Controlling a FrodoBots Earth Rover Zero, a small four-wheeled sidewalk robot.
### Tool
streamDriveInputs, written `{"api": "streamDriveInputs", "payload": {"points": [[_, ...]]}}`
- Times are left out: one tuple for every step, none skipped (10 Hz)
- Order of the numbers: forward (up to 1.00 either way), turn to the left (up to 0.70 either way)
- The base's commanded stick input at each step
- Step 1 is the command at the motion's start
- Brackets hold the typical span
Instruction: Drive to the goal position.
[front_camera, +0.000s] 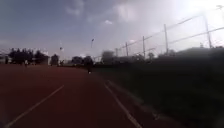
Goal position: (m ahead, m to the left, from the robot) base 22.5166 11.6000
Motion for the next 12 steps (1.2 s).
{"api": "streamDriveInputs", "payload": {"points": [[0.50, 0.00], [0.50, 0.00], [0.50, 0.00], [0.50, 0.00], [0.50, 0.16], [0.50, 0.43], [0.50, 0.50], [0.50, 0.50], [0.50, 0.00], [0.50, 0.00], [0.50, 0.00], [0.50, 0.00]]}}
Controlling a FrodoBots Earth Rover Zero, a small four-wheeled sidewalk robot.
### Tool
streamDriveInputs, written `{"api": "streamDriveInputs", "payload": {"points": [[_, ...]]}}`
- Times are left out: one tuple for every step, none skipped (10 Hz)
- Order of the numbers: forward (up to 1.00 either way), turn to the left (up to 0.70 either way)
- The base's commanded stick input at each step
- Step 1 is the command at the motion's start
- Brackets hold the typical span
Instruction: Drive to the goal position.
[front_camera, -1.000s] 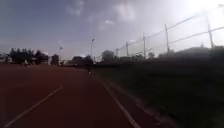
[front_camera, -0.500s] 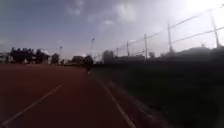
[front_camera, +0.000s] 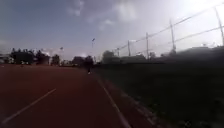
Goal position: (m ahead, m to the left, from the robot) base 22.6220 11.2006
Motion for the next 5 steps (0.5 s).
{"api": "streamDriveInputs", "payload": {"points": [[0.50, 0.00], [0.50, 0.00], [0.50, 0.00], [0.50, 0.00], [0.50, 0.00]]}}
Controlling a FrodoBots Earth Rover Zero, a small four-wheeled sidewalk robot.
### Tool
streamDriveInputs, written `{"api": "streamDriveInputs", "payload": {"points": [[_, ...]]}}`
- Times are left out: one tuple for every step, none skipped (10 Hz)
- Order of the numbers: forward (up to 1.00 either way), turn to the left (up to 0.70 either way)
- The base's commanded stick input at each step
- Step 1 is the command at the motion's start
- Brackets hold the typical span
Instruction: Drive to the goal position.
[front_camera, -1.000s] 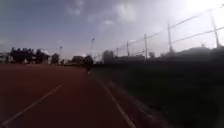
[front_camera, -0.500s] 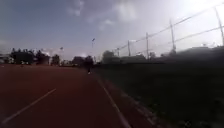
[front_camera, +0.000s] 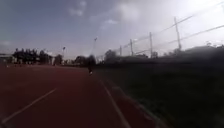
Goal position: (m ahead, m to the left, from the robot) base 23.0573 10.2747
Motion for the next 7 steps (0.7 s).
{"api": "streamDriveInputs", "payload": {"points": [[0.50, 0.00], [0.50, 0.00], [0.50, 0.00], [0.50, 0.50], [0.50, 0.50], [0.50, 0.50], [0.50, 0.50]]}}
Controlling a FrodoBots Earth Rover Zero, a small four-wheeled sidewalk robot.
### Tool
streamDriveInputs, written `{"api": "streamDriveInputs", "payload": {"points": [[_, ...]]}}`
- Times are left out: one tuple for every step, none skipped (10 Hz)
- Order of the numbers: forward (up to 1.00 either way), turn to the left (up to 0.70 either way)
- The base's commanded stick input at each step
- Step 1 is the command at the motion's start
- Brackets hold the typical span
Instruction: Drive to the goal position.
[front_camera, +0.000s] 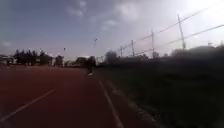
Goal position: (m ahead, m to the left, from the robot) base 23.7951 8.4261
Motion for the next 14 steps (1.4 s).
{"api": "streamDriveInputs", "payload": {"points": [[0.50, 0.47], [0.50, 0.31], [0.50, 0.00], [0.50, 0.00], [0.50, 0.00], [0.50, 0.00], [0.50, 0.00], [0.50, 0.00], [0.50, 0.00], [0.50, 0.00], [0.50, 0.00], [0.50, 0.00], [0.50, 0.00], [0.50, 0.00]]}}
